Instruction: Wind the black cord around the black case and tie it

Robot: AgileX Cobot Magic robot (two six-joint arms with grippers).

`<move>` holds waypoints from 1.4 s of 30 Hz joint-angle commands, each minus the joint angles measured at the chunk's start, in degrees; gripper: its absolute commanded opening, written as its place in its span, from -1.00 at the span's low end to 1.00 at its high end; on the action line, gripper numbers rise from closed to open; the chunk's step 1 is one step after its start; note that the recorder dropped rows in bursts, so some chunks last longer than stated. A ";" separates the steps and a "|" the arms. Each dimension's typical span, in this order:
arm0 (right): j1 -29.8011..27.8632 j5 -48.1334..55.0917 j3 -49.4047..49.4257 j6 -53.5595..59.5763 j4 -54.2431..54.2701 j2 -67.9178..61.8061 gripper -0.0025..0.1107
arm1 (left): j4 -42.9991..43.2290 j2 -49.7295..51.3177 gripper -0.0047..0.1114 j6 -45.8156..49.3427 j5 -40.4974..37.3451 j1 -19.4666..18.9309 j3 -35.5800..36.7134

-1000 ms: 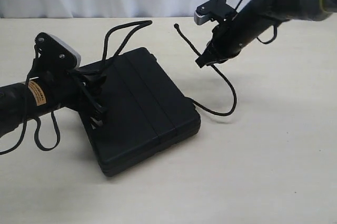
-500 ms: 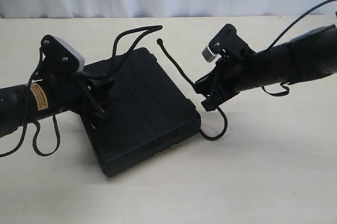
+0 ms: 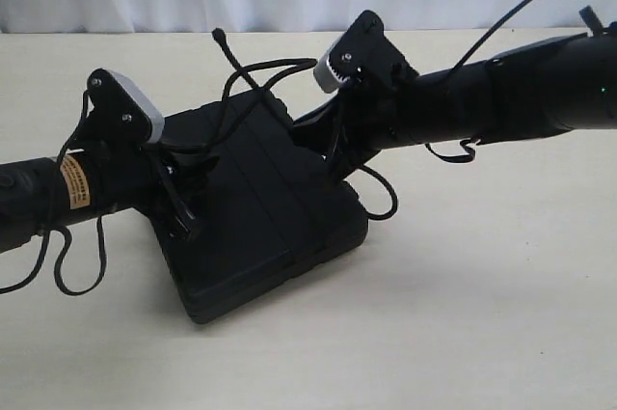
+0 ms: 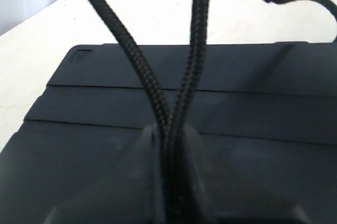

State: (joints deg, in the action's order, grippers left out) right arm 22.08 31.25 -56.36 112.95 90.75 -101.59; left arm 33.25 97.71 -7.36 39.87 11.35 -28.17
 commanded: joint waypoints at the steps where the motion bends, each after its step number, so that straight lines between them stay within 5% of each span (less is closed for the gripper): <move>1: 0.09 0.40 -0.90 0.33 3.88 0.48 -0.88 | 6.39 0.07 -0.92 -0.52 1.70 -0.02 0.02; 3: 0.09 0.14 -0.90 0.75 3.88 0.48 -0.88 | 6.78 0.07 -0.89 -0.52 2.27 -0.02 0.02; 11: 0.09 0.14 -0.90 0.75 3.88 0.48 -0.88 | 8.06 0.07 0.11 -0.24 5.83 0.06 0.02; 18: 0.09 0.14 -0.90 0.75 3.88 0.48 -0.88 | 7.10 -4.62 0.22 -6.36 12.54 0.06 0.02; 19: 0.09 0.14 -0.90 0.73 3.45 0.48 -0.88 | 2.02 -7.34 0.22 -6.97 12.12 -0.06 -0.21; 22: 0.09 0.14 -0.90 0.73 3.40 0.48 -0.88 | -9.18 -8.44 0.21 -9.62 5.12 -0.06 -3.82; 24: 0.09 0.14 -0.90 0.73 3.40 0.48 -0.88 | 2.75 -7.09 0.21 -23.61 -4.57 -0.06 -11.29; 25: 0.09 0.25 -0.90 0.57 3.40 0.48 -0.88 | 14.54 -5.46 0.21 -39.42 -5.32 -0.06 -16.04; 28: 0.09 0.25 -0.90 0.29 3.40 0.48 -0.88 | 26.03 -2.11 0.21 -58.02 -9.36 -0.31 -24.34; 33: 0.09 0.25 -0.90 0.17 3.40 0.48 -0.88 | 38.11 -0.39 0.02 -67.19 -4.38 -0.31 -28.01; 38: 0.09 0.14 -0.90 0.15 3.40 0.48 -0.88 | 40.99 -0.39 -0.65 -68.01 -3.96 -0.31 -28.01; 42: 0.09 -0.20 -0.90 -2.23 3.40 0.48 -0.83 | 41.24 -0.39 -0.92 -68.11 -3.96 -0.31 -28.01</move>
State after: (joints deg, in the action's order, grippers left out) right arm 22.08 31.25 -56.85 112.83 94.23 -101.34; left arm 73.72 97.24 -74.70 35.73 11.13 -55.68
